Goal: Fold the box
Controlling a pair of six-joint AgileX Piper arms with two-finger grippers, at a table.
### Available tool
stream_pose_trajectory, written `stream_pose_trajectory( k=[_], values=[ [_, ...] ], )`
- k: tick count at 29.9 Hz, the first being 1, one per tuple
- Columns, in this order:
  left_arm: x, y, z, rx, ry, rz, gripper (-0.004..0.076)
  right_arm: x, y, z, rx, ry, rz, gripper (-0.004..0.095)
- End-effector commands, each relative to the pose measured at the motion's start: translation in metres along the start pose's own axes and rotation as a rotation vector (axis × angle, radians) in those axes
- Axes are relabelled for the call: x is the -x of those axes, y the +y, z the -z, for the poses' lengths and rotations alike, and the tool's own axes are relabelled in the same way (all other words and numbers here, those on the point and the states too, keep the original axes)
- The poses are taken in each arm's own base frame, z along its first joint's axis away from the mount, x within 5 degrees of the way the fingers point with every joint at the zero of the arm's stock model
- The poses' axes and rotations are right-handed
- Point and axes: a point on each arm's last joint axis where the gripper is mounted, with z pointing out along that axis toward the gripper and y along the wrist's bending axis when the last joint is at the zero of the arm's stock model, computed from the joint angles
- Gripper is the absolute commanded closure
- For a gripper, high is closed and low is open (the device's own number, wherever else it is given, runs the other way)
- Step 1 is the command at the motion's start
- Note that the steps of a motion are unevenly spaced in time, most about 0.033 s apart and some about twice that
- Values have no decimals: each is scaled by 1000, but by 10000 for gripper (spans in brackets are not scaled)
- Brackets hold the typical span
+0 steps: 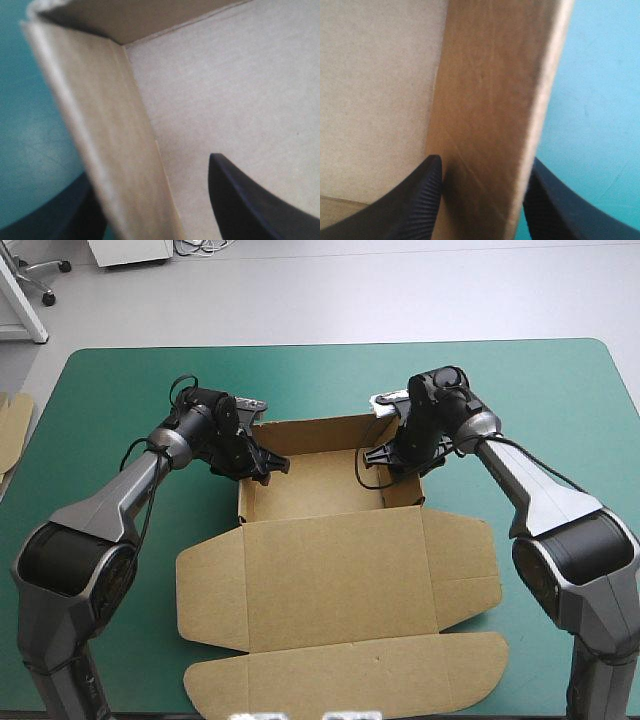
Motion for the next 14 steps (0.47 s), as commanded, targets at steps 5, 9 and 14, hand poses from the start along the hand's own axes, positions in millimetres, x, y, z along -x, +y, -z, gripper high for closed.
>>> stream_pose_trajectory(
  k=[5,9,14],
  values=[
    [16,-10,73,-19,-252,-20,302,12,2,65,9,-194,10,444],
    [16,-8,102,20,-299,-41,302,13,2,103,12,-303,28,445],
    [2,-7,144,36,-374,-51,303,-12,-4,166,-27,-446,45,445]
  ],
)
